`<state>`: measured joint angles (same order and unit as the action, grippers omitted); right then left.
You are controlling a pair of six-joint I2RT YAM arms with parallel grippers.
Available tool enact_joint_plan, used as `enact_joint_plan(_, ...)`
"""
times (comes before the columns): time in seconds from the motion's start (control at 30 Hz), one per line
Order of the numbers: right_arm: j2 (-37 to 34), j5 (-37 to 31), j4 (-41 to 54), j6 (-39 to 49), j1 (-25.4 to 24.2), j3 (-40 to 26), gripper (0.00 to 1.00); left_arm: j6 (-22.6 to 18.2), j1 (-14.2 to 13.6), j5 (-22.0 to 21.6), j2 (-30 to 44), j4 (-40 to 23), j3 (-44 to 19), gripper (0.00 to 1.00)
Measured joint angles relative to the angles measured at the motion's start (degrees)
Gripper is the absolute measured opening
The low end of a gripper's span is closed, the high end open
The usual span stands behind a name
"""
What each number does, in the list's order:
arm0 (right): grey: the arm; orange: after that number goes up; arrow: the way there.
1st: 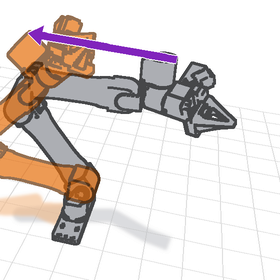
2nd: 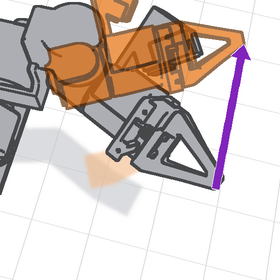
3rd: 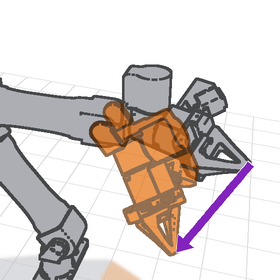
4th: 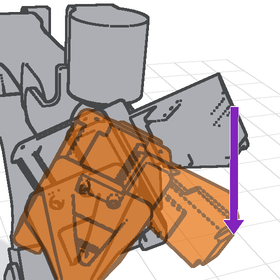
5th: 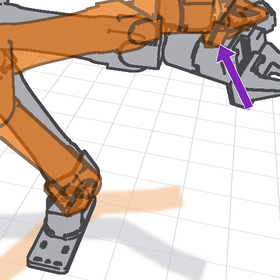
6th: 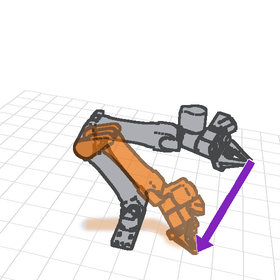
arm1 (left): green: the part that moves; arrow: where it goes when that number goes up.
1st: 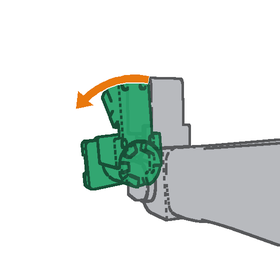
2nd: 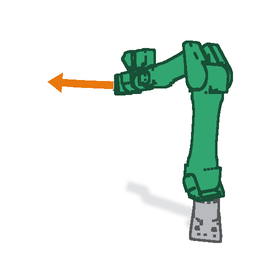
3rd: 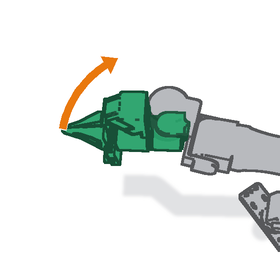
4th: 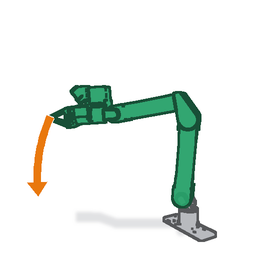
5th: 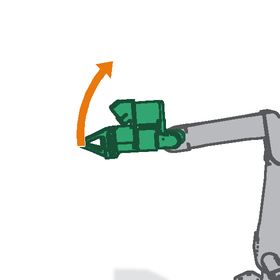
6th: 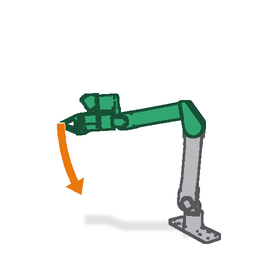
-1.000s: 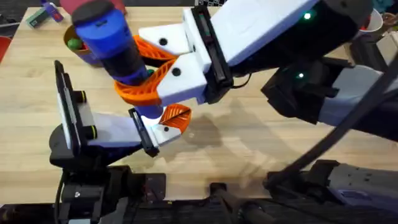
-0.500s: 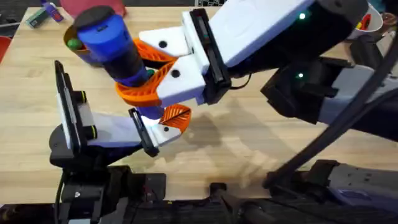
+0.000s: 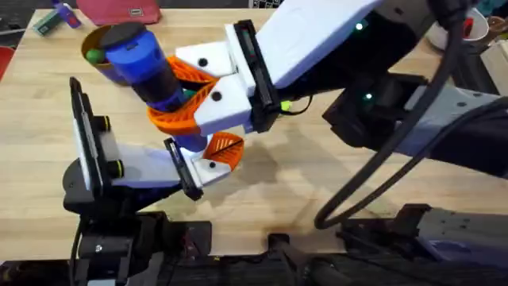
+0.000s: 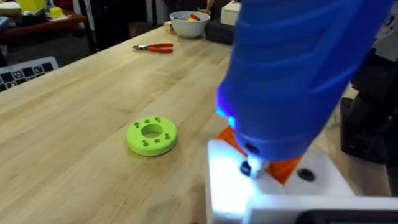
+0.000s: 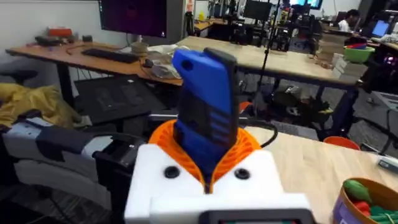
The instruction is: Pick up the gripper from the table and insert it into the empty holder that is missing its gripper. Then pick up a screw, insert it into the mounting hole, and use the screwdriver to tighten it. Finally, clean up the table by picking up the vegetable and placing it into the bucket.
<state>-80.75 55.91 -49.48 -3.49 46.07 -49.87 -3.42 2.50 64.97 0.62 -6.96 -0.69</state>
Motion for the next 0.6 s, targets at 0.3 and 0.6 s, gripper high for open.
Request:
enact_joint_plan(0.3,0.01,-0.12,-5.47,-0.25,-0.90,0.00,0.024,0.00,0.00,0.02,0.00,-0.01,0.00,0.016)
enact_joint_plan(0.6,0.00,-0.10,-5.47,-2.18,-0.21,0.00,0.024,0.00,0.00,0.02,0.00,-0.02,0.00,0.016)
